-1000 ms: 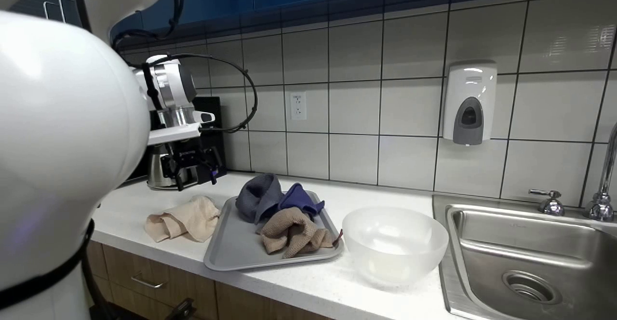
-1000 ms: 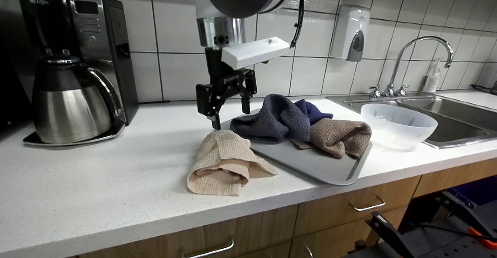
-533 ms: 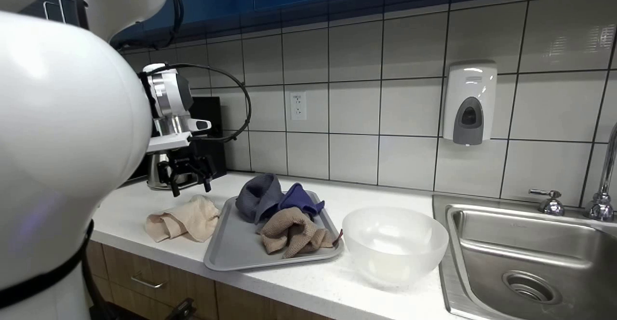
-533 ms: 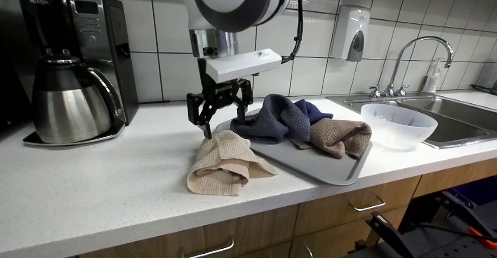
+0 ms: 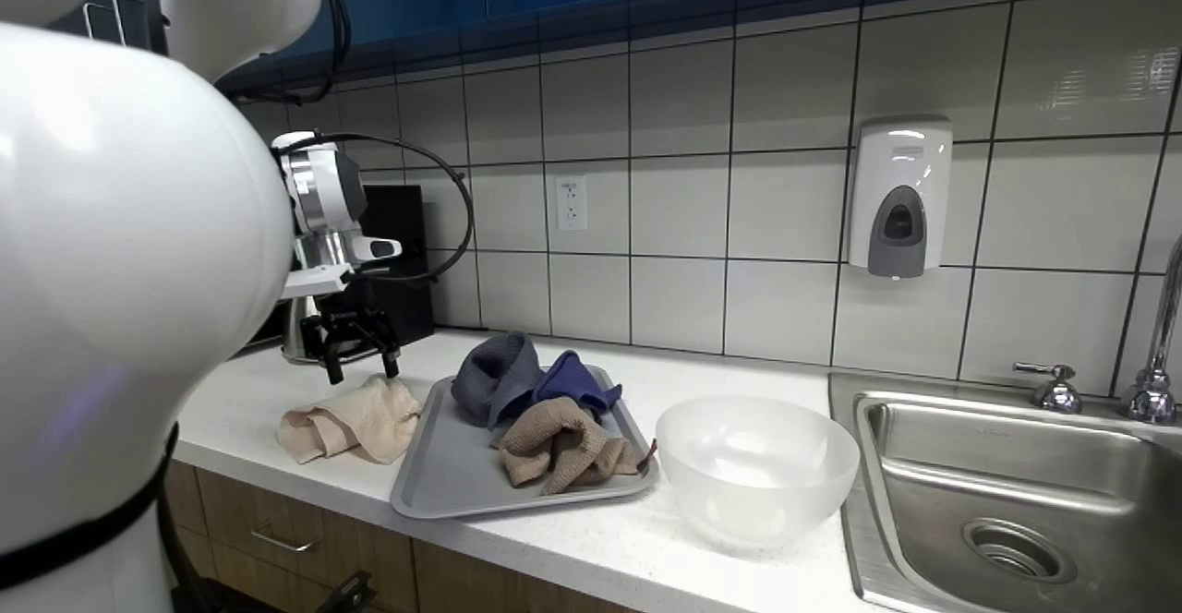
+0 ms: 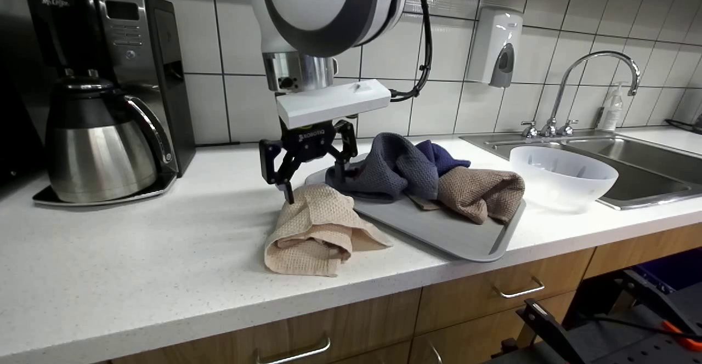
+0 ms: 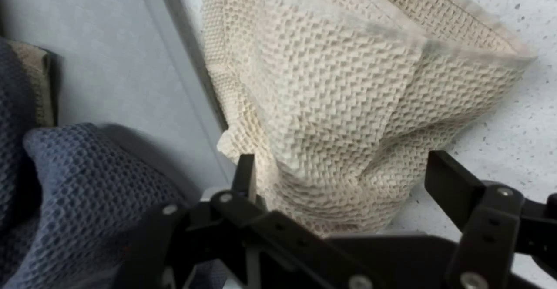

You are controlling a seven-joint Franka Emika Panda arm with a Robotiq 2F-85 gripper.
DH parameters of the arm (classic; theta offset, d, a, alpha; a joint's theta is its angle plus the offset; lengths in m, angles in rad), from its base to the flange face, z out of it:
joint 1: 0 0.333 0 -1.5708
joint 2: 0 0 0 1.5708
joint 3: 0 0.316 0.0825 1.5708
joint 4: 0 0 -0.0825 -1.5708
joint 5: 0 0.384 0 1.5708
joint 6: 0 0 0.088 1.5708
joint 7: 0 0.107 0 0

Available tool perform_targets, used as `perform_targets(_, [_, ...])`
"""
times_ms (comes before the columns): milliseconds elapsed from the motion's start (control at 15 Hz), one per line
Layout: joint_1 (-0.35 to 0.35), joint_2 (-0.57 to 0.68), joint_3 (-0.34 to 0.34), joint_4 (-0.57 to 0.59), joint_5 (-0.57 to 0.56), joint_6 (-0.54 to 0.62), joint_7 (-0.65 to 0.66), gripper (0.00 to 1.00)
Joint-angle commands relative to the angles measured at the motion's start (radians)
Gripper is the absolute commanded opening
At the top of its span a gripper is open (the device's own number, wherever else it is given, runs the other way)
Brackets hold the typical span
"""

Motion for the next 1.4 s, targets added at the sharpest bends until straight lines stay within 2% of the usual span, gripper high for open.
perform_targets(0, [0.019,0.01,-0.016,0.014,0.019,-0.01,0.051,1.0])
perform_targets(1333, [0.015,0.01,-0.013,0.0,0.025,0.006,0.035,1.0])
